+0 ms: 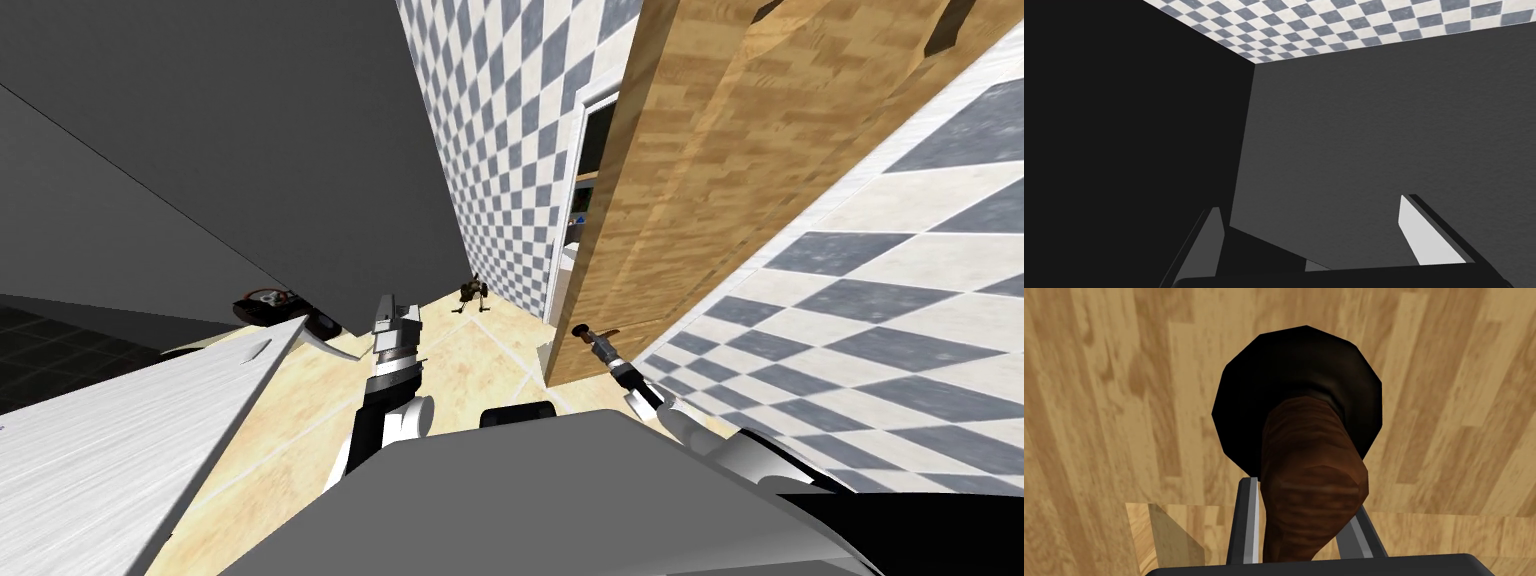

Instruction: Pull the door open

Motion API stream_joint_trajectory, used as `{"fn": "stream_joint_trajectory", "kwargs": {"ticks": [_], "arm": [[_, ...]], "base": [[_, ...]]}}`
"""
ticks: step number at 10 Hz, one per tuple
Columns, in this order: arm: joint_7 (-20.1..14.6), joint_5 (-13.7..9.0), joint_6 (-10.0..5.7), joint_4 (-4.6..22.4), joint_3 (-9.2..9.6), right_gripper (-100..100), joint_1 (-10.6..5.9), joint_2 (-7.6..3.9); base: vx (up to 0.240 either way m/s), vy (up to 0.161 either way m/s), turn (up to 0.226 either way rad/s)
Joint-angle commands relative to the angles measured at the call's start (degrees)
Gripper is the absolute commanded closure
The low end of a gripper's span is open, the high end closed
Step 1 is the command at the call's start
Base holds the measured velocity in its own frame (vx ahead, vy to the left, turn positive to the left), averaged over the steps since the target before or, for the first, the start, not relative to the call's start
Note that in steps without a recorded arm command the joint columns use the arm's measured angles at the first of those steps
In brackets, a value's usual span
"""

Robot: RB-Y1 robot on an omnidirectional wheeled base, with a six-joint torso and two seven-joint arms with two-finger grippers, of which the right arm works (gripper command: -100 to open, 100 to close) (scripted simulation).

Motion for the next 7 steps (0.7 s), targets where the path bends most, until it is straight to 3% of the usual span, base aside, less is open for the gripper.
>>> {"fn": "stream_joint_trajectory", "kwargs": {"ticks": [1,7], "arm": [[-0.31,0.12,-1.52,1.69,0.4,100,-0.22,-0.1],[-2.37,-0.12,-7.33,2.82,2.49,100,2.53,-2.85]], "base": [[-0.133,-0.051,0.047],[-0.158,-0.083,0.129]]}}
